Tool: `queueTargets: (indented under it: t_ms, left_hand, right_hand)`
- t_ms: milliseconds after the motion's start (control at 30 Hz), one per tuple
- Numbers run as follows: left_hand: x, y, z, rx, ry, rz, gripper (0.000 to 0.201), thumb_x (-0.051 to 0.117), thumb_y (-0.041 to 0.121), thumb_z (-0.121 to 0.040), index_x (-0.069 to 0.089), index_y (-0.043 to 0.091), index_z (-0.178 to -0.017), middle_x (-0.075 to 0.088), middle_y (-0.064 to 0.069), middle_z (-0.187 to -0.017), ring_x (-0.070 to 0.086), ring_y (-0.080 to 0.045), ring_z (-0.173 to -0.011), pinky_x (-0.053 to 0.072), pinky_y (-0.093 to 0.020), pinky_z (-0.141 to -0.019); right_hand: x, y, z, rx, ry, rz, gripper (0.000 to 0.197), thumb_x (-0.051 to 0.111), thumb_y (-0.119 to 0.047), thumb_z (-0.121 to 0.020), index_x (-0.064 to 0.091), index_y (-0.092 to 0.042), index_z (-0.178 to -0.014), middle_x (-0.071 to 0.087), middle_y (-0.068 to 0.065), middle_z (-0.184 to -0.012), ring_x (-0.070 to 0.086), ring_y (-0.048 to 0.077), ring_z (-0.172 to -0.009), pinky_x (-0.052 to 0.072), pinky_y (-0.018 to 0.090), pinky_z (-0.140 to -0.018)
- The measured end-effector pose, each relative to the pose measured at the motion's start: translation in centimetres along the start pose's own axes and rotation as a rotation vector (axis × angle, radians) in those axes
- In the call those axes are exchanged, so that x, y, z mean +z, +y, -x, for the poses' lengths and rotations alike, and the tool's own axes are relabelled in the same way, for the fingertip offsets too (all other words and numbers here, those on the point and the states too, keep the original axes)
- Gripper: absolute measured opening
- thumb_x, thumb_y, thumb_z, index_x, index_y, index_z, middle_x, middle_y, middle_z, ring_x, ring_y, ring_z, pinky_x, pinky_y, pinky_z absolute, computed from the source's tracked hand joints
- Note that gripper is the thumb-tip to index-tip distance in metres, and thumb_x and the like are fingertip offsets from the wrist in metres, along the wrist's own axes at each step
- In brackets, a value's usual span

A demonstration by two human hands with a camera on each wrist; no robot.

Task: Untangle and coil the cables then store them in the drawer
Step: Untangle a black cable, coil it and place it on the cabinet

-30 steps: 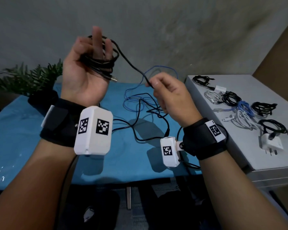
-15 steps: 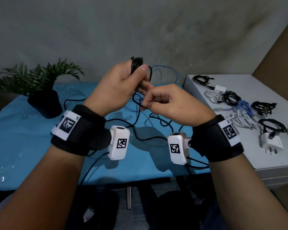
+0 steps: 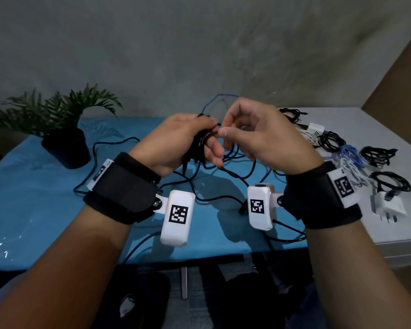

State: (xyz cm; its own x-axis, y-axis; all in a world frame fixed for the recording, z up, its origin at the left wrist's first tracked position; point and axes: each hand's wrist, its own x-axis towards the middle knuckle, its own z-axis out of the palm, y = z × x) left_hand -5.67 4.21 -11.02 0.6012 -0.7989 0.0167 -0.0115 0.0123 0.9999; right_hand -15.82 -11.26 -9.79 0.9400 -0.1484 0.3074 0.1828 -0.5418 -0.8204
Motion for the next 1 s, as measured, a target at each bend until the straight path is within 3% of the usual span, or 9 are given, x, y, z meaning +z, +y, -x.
queueTargets:
  t_ms: [133, 267, 400, 533, 600, 700, 767, 833, 1000]
  left_hand:
    - [0.1, 0.1, -0.2, -0.065, -0.016, 0.052, 0.028, 0.048, 0.024, -0.106, 0.054, 0.008, -0.084, 0.036, 0.001, -0.05, 0.035, -0.015, -0.037, 0.048, -0.031, -0.056]
    - [-0.2, 1.1, 0.1, -0.136, -0.166, 0.254, 0.036, 0.041, 0.033, -0.106, 0.047, 0.014, -0.075, 0.025, 0.008, -0.041, 0.025, -0.007, -0.028, 0.041, -0.023, -0.046]
    - [0.3, 0.9, 0.2, -0.127, -0.232, 0.389, 0.038, 0.041, 0.042, -0.103, 0.045, 0.017, -0.074, 0.026, 0.011, -0.039, 0.028, -0.005, -0.028, 0.043, -0.02, -0.047]
    - [0.7, 0.8, 0.3, -0.098, -0.198, 0.469, 0.033, 0.038, 0.036, -0.104, 0.044, 0.019, -0.077, 0.03, 0.011, -0.037, 0.036, -0.006, -0.032, 0.051, -0.021, -0.057]
    - [0.8, 0.9, 0.2, -0.064, -0.182, 0.554, 0.029, 0.039, 0.034, -0.103, 0.049, 0.016, -0.082, 0.032, 0.01, -0.035, 0.04, -0.005, -0.033, 0.054, -0.021, -0.06]
    - [-0.4, 1.0, -0.3, 0.028, -0.235, 0.779, 0.036, 0.038, 0.024, -0.106, 0.062, -0.002, -0.101, 0.042, 0.007, -0.037, 0.055, -0.007, -0.042, 0.06, -0.025, -0.071]
    - [-1.9, 1.3, -0.4, 0.104, -0.308, 1.005, 0.042, 0.036, 0.019, -0.11, 0.058, -0.017, -0.113, 0.053, -0.007, -0.044, 0.067, -0.023, -0.053, 0.061, -0.04, -0.081]
    - [-3.4, 1.7, -0.4, 0.207, -0.231, 1.137, 0.045, 0.035, 0.022, -0.111, 0.054, -0.018, -0.118, 0.06, -0.016, -0.052, 0.07, -0.029, -0.059, 0.06, -0.043, -0.084]
    - [-3.8, 1.9, -0.4, 0.476, 0.127, 1.091, 0.036, 0.046, 0.014, -0.107, 0.074, -0.006, -0.095, 0.071, -0.01, -0.092, 0.072, -0.013, -0.067, 0.059, -0.03, -0.08]
  right_hand:
    - [0.4, 0.6, -0.2, 0.025, 0.129, 0.066, 0.028, 0.08, -0.027, -0.087, 0.056, -0.012, -0.085, 0.059, 0.006, -0.065, 0.046, 0.01, -0.047, 0.038, 0.027, -0.048]
    - [1.2, 1.2, -0.6, 0.034, 0.25, 0.077, 0.032, 0.074, -0.048, -0.088, 0.056, -0.021, -0.096, 0.065, -0.004, -0.095, 0.054, 0.017, -0.061, 0.05, 0.037, -0.055]
    - [2.0, 1.6, -0.8, 0.07, 0.162, -0.138, 0.022, 0.06, -0.035, -0.101, 0.065, -0.014, -0.1, 0.068, 0.005, -0.083, 0.052, 0.012, -0.046, 0.04, 0.027, -0.04]
    - [2.5, 1.8, -1.2, 0.027, 0.174, -0.262, 0.034, 0.059, -0.04, -0.101, 0.069, -0.008, -0.094, 0.064, 0.021, -0.081, 0.054, 0.014, -0.058, 0.037, 0.028, -0.05]
    - [2.6, 1.6, -1.3, 0.045, 0.192, -0.349, 0.038, 0.054, -0.038, -0.104, 0.067, -0.003, -0.099, 0.059, 0.019, -0.076, 0.055, 0.015, -0.055, 0.037, 0.026, -0.046]
    - [2.4, 2.0, -1.2, 0.03, 0.18, -0.253, 0.041, 0.043, -0.039, -0.108, 0.066, -0.005, -0.106, 0.056, 0.009, -0.071, 0.045, 0.019, -0.044, 0.032, 0.026, -0.042]
    - [2.2, 2.9, -1.2, 0.025, 0.14, -0.159, 0.042, 0.042, -0.039, -0.109, 0.066, -0.005, -0.1, 0.059, 0.005, -0.065, 0.046, 0.02, -0.048, 0.036, 0.028, -0.048]
    - [2.0, 4.1, -1.1, 0.045, 0.111, -0.062, 0.04, 0.046, -0.038, -0.107, 0.068, -0.008, -0.094, 0.053, 0.001, -0.059, 0.045, 0.013, -0.049, 0.037, 0.027, -0.051]
    - [2.6, 4.9, -0.9, 0.054, -0.051, 0.091, 0.034, 0.042, -0.037, -0.109, 0.068, -0.017, -0.102, 0.05, -0.004, -0.058, 0.053, 0.013, -0.055, 0.046, 0.036, -0.066]
